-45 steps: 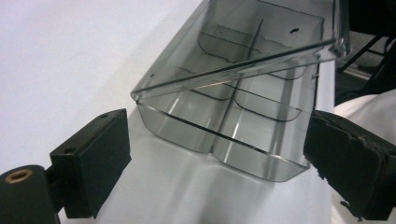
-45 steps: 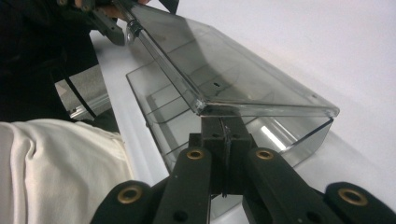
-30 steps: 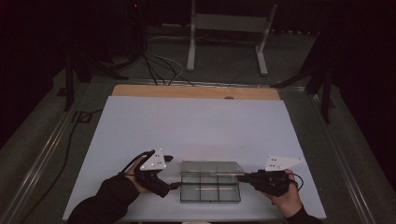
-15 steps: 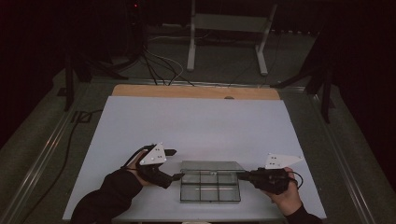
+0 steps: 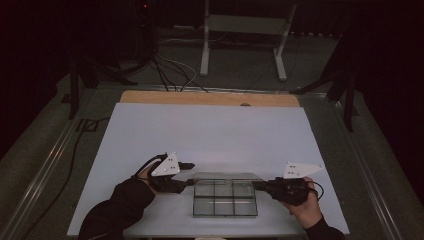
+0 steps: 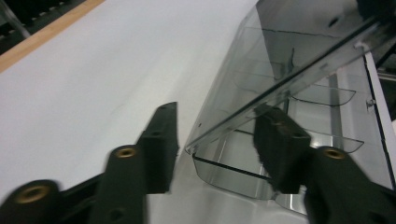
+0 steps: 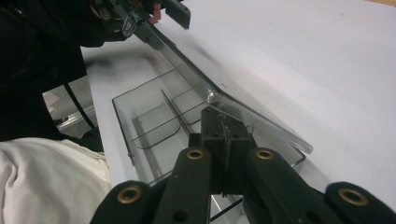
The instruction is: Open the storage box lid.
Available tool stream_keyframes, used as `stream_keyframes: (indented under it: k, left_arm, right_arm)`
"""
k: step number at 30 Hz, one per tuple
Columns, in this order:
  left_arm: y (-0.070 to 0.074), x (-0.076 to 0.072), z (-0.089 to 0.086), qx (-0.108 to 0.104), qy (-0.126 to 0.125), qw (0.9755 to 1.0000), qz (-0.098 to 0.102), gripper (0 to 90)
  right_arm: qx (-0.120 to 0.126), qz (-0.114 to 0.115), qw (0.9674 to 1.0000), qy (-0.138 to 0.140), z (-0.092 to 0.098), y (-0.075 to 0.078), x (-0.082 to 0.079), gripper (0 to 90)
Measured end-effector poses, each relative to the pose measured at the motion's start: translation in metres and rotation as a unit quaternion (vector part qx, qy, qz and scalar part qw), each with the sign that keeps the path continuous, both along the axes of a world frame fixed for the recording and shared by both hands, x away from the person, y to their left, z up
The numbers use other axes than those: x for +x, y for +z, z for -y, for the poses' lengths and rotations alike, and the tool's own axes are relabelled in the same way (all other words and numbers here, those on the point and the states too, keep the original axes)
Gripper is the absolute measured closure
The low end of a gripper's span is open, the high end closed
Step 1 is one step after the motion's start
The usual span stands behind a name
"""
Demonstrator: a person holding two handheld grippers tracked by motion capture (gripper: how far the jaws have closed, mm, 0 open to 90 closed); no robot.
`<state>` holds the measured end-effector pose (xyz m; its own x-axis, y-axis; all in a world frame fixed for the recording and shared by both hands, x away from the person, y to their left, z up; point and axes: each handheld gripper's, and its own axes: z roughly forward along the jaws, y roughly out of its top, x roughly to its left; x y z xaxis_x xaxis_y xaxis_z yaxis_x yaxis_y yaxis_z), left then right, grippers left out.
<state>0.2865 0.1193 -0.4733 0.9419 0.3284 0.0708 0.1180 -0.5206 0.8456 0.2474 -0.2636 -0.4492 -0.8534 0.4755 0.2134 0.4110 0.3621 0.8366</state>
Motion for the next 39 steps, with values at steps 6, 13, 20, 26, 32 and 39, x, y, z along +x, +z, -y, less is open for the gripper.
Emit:
stream_keyframes:
  k: [6,13,20,26,32,39]
  left_arm:
    - [-0.001,0.0,0.001,0.001,-0.009,1.0,0.002,63.4]
    - [-0.002,0.001,0.002,-0.001,-0.017,0.9998,0.003,71.1]
    - [-0.001,0.002,0.002,-0.003,-0.023,0.9997,0.01,73.2]
    - [0.0,0.004,0.002,-0.009,-0.021,0.9997,0.003,74.3]
    - [0.0,0.006,0.001,-0.016,-0.018,0.9997,-0.004,75.0]
    - [0.001,0.009,0.001,-0.022,-0.012,0.9996,-0.012,76.8]
  right_arm:
    - [-0.001,0.0,1.0,0.001,0.0,0.0,0.001,90.0]
    - [0.0,-0.001,1.0,0.0,-0.001,0.0,0.002,90.0]
    - [0.008,0.0,0.9999,0.009,0.003,0.001,0.001,89.5]
    - [0.006,-0.012,0.9999,0.007,0.017,-0.005,0.0,75.5]
    - [0.002,-0.019,0.9993,-0.033,0.03,-0.014,0.005,64.9]
    - [0.004,-0.016,0.9988,-0.046,0.02,-0.019,0.016,60.4]
